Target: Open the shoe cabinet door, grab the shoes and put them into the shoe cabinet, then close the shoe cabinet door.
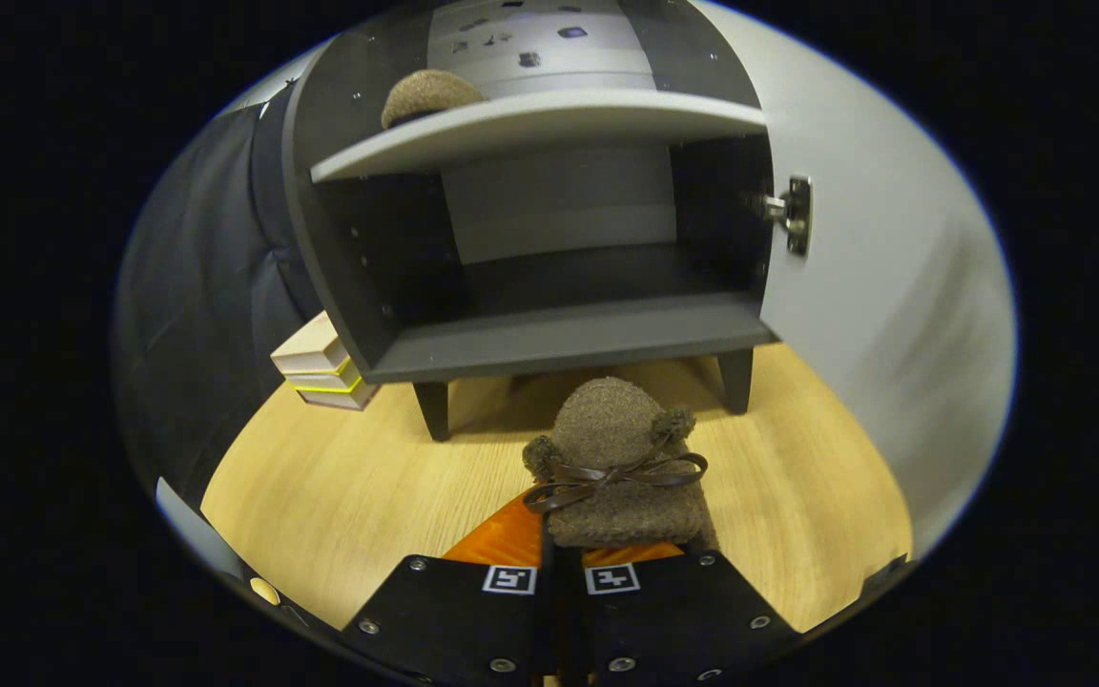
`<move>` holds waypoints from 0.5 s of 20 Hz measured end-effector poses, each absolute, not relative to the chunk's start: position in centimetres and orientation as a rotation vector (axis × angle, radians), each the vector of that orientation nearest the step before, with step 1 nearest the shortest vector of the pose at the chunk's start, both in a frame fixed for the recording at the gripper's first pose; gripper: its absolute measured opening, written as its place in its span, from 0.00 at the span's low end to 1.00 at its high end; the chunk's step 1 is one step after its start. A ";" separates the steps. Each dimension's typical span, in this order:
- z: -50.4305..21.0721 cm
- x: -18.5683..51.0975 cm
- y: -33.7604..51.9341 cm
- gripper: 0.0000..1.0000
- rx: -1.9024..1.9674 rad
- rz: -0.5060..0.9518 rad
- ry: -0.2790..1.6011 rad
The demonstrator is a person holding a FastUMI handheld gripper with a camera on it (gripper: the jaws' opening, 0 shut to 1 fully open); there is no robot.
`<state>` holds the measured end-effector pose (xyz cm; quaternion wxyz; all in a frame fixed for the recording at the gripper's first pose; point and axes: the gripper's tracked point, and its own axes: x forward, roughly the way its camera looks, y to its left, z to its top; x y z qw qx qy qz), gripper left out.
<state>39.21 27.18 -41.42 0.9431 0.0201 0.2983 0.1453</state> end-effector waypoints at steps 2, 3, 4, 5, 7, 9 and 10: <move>-38.6 39.4 27.1 0.05 0.021 0.298 0.571; -37.3 39.3 27.2 0.05 0.013 0.299 0.556; -35.9 39.2 27.2 0.05 0.008 0.300 0.542; -34.3 39.2 27.4 0.05 0.002 0.299 0.524; -31.7 39.5 27.7 0.05 -0.021 0.297 0.495; -28.9 40.0 28.1 0.05 -0.038 0.291 0.459; -27.6 40.4 28.3 0.05 -0.041 0.287 0.443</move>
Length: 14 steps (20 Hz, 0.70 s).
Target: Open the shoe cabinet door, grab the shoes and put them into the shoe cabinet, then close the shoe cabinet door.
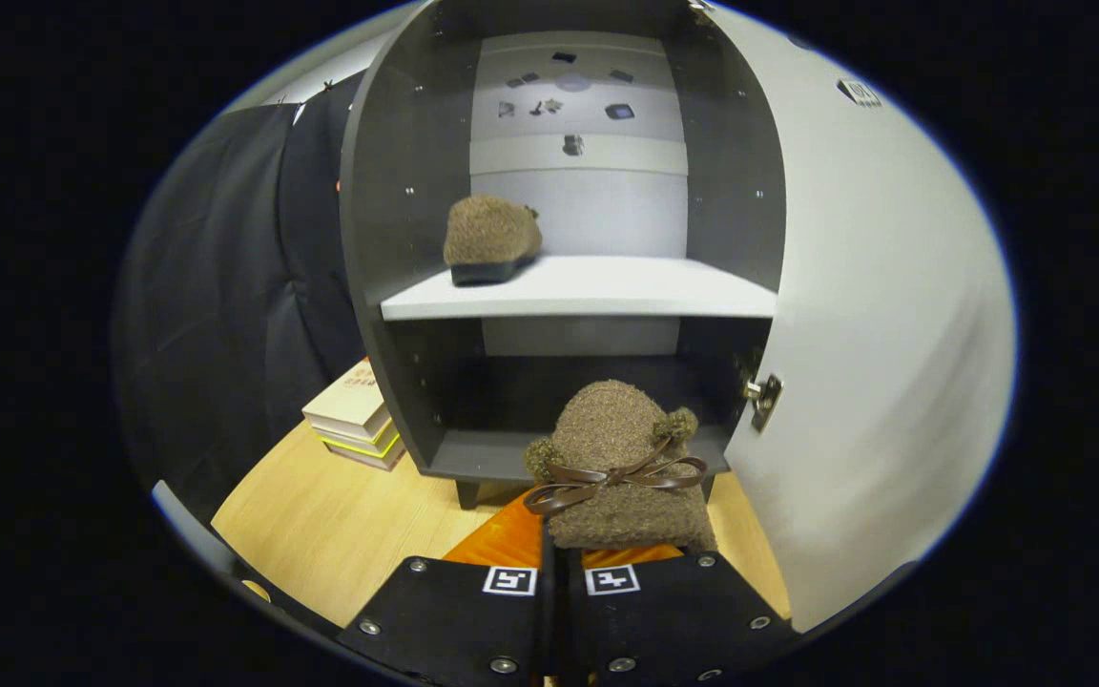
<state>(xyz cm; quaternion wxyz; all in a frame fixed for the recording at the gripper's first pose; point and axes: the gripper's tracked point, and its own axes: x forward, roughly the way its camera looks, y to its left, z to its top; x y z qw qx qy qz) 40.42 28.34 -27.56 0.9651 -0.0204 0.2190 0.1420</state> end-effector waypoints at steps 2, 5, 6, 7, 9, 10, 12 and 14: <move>-24.7 41.3 28.5 0.05 -0.029 0.274 0.416; -20.9 42.9 28.6 0.04 -0.025 0.261 0.379; -19.8 43.7 28.5 0.04 -0.036 0.260 0.368; -19.1 44.2 28.6 0.05 -0.050 0.261 0.366; -18.2 45.4 28.7 0.04 -0.072 0.272 0.382; -18.0 46.2 29.0 0.05 -0.076 0.283 0.390; -17.3 48.2 29.1 0.05 -0.079 0.297 0.393; -16.3 50.4 29.3 0.04 -0.086 0.303 0.388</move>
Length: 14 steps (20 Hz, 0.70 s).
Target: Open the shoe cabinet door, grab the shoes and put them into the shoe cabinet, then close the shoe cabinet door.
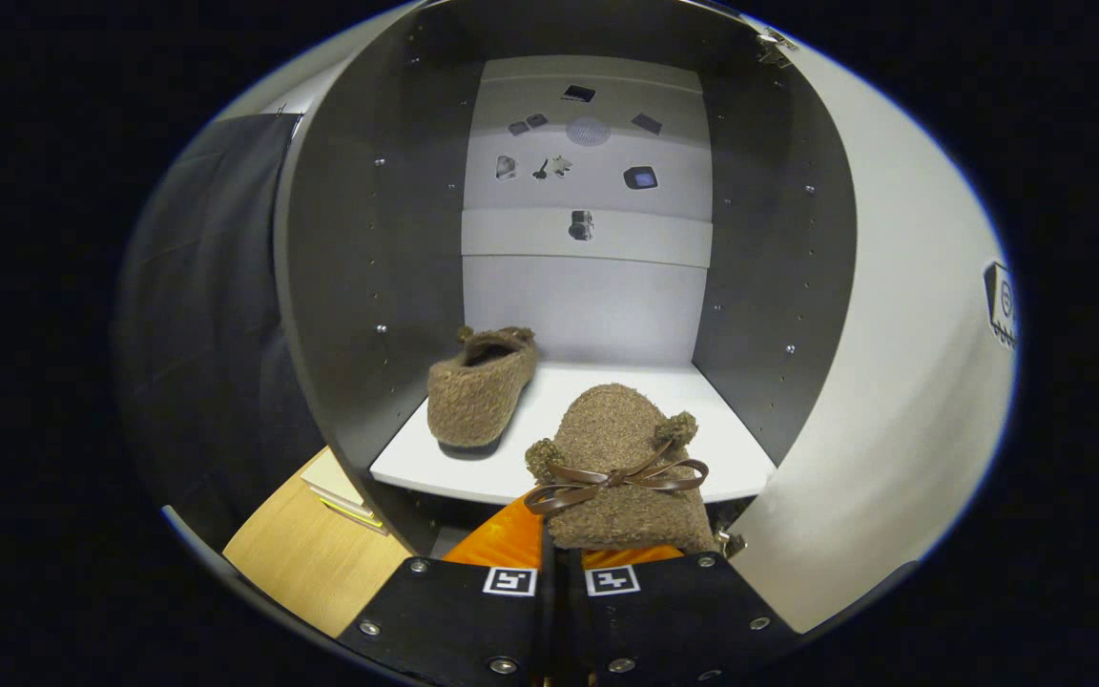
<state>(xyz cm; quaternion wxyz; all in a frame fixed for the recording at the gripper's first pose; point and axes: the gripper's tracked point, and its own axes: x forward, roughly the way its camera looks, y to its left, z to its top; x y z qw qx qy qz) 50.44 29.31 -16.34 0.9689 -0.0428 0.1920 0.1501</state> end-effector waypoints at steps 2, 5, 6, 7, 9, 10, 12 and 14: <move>-16.0 52.8 29.6 0.05 -0.105 0.321 0.392; -15.5 56.0 29.8 0.05 -0.120 0.331 0.388; -15.4 56.9 29.9 0.05 -0.114 0.335 0.390; -15.5 57.7 30.1 0.05 -0.106 0.339 0.396; -15.8 59.6 30.5 0.05 -0.088 0.344 0.414; -16.1 60.6 30.6 0.05 -0.083 0.347 0.424; -16.6 62.5 30.9 0.05 -0.084 0.351 0.440; -16.8 64.4 31.2 0.05 -0.089 0.351 0.436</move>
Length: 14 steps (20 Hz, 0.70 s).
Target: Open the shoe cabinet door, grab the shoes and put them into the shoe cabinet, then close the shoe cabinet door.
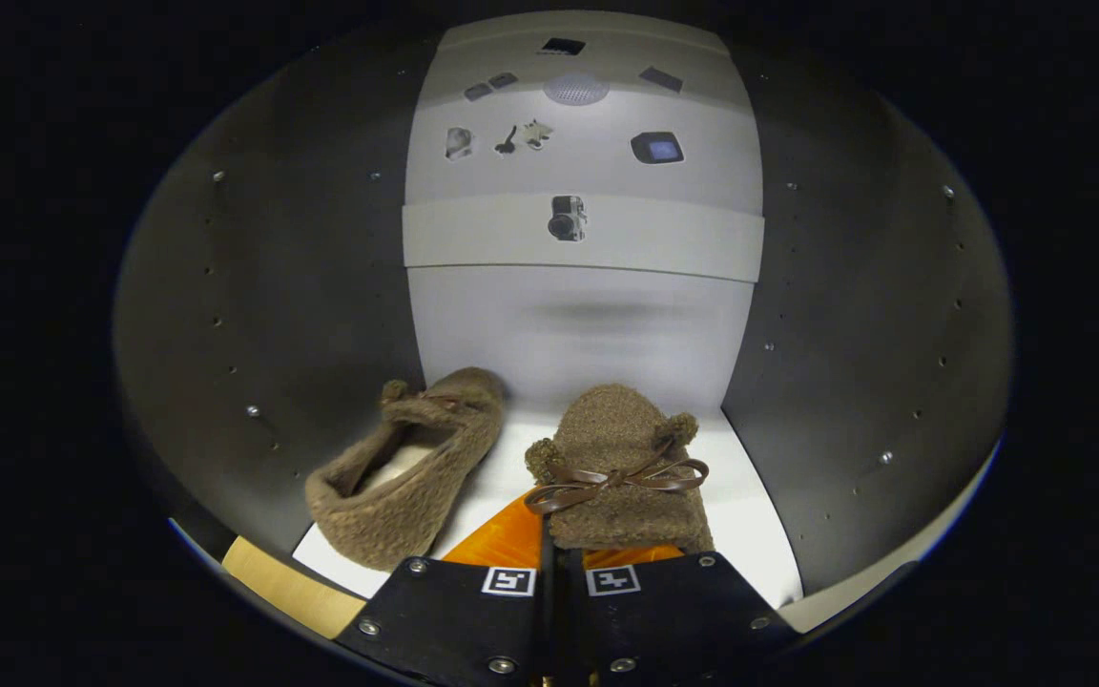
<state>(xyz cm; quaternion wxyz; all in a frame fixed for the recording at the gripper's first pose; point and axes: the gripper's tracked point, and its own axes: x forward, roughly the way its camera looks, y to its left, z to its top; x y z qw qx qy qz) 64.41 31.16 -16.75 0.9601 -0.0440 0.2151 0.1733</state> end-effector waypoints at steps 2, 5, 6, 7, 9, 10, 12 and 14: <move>-17.2 66.2 31.5 0.05 -0.086 0.351 0.444; -18.1 68.2 32.0 0.05 -0.071 0.345 0.460; -18.4 68.6 32.2 0.06 -0.064 0.346 0.467; -18.8 68.8 32.3 0.06 -0.056 0.347 0.476; -18.9 69.0 32.5 0.07 -0.055 0.348 0.473; -18.8 69.0 32.4 0.08 -0.062 0.348 0.472; -19.0 68.4 32.2 0.14 -0.068 0.340 0.491; -19.0 67.3 32.2 0.22 -0.067 0.344 0.522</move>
